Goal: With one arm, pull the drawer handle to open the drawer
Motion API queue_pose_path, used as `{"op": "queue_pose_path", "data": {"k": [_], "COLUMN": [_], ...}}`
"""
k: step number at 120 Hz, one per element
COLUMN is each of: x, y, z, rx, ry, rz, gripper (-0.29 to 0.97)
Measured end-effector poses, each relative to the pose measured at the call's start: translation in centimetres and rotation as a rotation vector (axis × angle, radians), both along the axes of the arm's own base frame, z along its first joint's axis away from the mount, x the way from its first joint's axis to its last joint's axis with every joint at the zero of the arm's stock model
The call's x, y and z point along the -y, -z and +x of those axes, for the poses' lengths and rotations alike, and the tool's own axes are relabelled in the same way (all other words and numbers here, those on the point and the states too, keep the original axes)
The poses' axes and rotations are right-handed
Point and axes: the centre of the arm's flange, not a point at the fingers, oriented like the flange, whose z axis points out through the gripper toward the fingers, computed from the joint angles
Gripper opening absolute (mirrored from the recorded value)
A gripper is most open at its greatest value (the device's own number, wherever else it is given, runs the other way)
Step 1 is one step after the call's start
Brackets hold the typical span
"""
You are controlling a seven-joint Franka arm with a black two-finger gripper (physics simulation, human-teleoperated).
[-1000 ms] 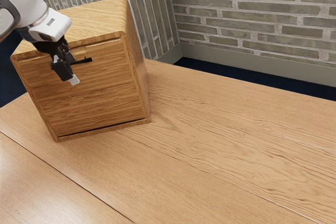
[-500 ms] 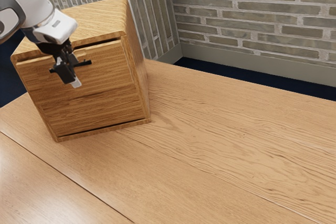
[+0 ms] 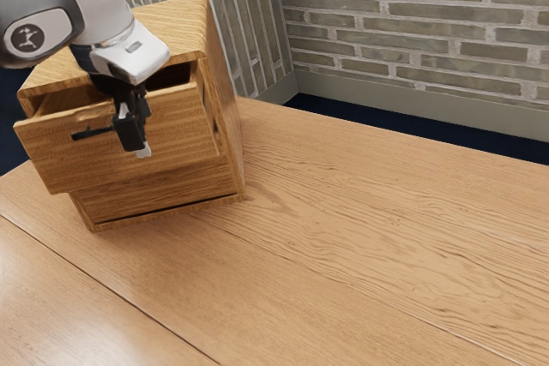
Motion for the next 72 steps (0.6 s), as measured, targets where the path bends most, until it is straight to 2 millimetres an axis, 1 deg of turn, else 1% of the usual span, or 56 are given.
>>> {"op": "queue_pose_path", "data": {"k": [13, 19, 24, 29, 34, 40, 42, 51, 55, 63, 72], "x": [6.2, 8.2, 9.0, 8.8, 8.5, 9.2, 9.9, 15.1, 16.8, 18.3, 18.8], "y": [-1.8, -3.1, -4.6, -6.0, -6.6, -7.0, -7.2, -9.5, -10.2, -10.5, -10.3], "z": [-1.3, -2.3, -3.4, -4.6, -5.5, -6.5, -6.9, -10.1, -11.3, -12.5, -12.8], "rx": [0.004, 0.015, 0.033, 0.045, 0.034, 0.012, 0.007, 0.024, 0.029, 0.020, 0.000], "ry": [0.081, 0.107, 0.116, 0.108, 0.100, 0.114, 0.125, 0.195, 0.222, 0.246, 0.253], "rz": [0.036, 0.046, 0.040, 0.023, -0.001, -0.033, -0.037, -0.009, 0.000, 0.006, 0.008], "gripper": [0.64, 0.65, 0.66, 0.66, 0.67, 0.67, 0.67, 0.68, 0.68, 0.68, 0.68]}}
